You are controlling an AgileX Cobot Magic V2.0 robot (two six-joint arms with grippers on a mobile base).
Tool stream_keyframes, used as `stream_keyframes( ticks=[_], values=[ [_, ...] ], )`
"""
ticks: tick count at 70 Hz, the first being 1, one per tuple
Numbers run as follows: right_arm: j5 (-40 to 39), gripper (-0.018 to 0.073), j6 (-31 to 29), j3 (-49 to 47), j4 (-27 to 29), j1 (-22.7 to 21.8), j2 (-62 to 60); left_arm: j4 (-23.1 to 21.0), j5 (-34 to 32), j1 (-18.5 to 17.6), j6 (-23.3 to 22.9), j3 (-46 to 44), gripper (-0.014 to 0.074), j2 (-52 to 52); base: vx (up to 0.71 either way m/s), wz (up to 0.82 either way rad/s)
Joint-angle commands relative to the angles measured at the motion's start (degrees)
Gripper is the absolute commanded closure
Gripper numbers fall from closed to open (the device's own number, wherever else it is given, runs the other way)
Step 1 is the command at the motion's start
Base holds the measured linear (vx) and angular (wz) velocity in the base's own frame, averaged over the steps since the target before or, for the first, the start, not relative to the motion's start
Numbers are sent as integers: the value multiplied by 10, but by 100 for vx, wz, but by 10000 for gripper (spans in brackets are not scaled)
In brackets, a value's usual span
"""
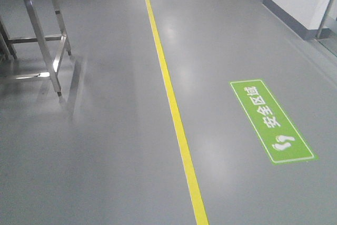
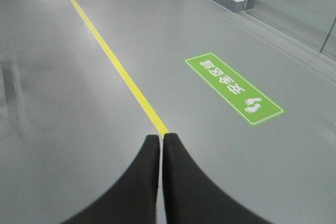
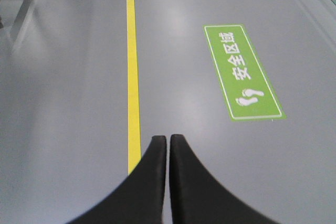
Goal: Move and align brake pads A on conveyor
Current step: 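Drive along the yellow floor line toward the steel table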
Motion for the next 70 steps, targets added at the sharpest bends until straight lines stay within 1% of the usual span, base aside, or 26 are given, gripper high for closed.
stream_keyframes(
  ticks=[1, 70],
  values=[
    [-38, 560, -2, -15, -6, -3, 4, -8, -41, -3, -1, -11, 603, 7, 59, 4],
    [-38, 560, -2, -15, -6, -3, 4, -8, -41, -3, -1, -11, 603, 7, 61, 7]
  ],
)
